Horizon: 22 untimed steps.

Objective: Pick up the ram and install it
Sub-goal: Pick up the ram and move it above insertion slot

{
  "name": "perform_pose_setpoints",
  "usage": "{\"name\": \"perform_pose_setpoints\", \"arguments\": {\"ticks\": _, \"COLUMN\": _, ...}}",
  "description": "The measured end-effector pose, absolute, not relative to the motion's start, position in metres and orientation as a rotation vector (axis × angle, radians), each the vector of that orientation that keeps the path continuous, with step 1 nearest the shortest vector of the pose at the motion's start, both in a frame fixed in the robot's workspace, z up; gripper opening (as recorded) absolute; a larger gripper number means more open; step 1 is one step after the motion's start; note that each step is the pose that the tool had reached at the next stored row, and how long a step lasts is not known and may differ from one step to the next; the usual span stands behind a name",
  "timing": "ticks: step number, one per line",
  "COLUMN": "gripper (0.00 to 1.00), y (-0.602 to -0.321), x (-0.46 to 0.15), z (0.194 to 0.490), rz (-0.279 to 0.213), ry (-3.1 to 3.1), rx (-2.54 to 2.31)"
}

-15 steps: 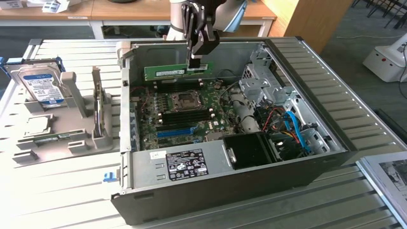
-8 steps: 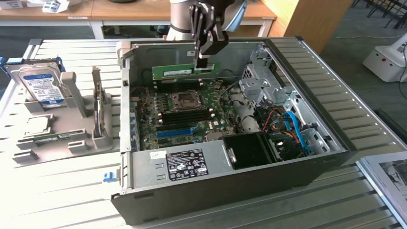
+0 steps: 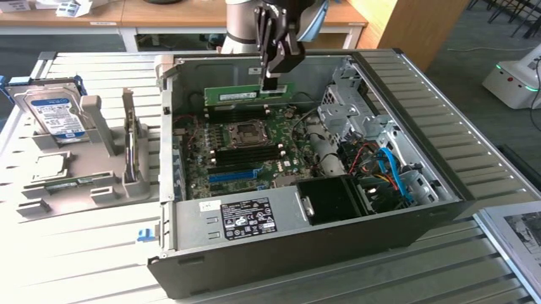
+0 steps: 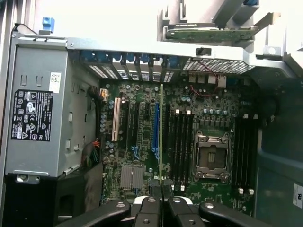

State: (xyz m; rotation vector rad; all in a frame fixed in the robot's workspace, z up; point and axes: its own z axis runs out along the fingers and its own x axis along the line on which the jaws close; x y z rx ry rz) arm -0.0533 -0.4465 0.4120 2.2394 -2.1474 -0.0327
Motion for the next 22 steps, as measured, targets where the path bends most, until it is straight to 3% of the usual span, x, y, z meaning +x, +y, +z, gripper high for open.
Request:
{"name": "perform_pose_setpoints", "arguments": {"ticks": 8, "gripper": 0.12, "y": -0.445, "x": -0.053, "z": 0.411, "rz": -0.034, "ry": -2.173, "rx": 2.215}}
{"name": "perform_pose_setpoints", "arguments": {"ticks": 22, "gripper": 0.12, "y": -0.414, "x": -0.053, "z": 0.403, "rz": -0.034, "ry": -2.173, "rx": 2.215}}
